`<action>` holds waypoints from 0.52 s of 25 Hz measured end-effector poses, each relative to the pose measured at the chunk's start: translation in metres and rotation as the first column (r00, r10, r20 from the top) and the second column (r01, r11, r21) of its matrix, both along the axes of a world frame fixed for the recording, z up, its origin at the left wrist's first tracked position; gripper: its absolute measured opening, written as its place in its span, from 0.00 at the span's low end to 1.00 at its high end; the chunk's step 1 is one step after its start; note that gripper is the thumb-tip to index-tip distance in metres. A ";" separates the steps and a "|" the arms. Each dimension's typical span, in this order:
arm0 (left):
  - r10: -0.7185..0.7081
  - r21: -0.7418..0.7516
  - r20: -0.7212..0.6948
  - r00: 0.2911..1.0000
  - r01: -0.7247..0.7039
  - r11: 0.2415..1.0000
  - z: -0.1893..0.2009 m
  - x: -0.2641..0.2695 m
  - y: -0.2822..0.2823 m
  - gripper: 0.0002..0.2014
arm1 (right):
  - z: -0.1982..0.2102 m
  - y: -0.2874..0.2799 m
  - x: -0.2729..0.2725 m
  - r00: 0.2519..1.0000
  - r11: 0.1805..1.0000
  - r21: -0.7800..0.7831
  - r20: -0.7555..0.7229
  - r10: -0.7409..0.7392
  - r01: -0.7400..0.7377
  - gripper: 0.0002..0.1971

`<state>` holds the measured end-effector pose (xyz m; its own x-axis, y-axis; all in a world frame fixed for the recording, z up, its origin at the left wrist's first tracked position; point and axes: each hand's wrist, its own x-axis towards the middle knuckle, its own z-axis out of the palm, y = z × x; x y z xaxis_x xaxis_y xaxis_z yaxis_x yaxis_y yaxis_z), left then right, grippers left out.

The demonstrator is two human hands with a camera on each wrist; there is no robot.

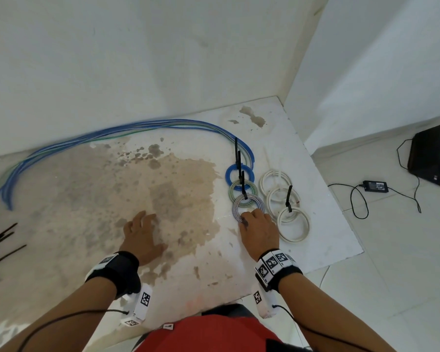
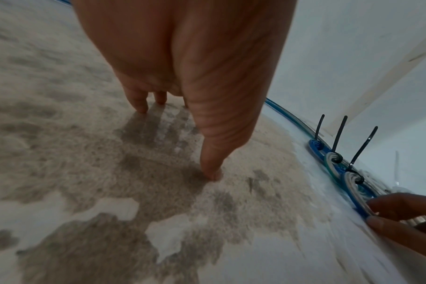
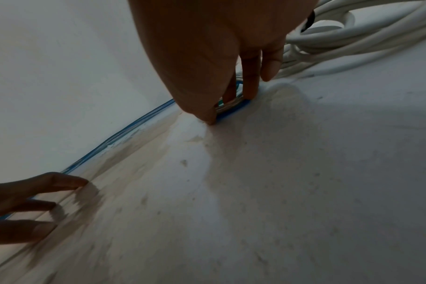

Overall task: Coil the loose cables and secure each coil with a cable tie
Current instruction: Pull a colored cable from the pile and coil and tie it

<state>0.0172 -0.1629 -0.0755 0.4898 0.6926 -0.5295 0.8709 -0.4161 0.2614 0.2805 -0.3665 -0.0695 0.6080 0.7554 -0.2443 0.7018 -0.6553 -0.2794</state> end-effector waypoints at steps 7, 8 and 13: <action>0.090 -0.077 0.020 0.996 -0.088 0.993 0.017 0.013 -0.005 0.40 | 0.011 0.001 -0.007 0.998 0.995 0.078 -0.009 -0.054 0.055 0.16; 0.131 -0.087 0.050 0.990 -0.127 0.988 0.022 0.020 -0.002 0.35 | 0.016 0.006 -0.008 0.999 0.989 0.143 -0.012 -0.044 0.045 0.16; 0.143 -0.063 0.120 0.982 -0.136 0.989 0.039 0.051 0.033 0.23 | 0.066 0.091 -0.006 0.966 0.969 0.213 -0.195 0.167 -0.125 0.10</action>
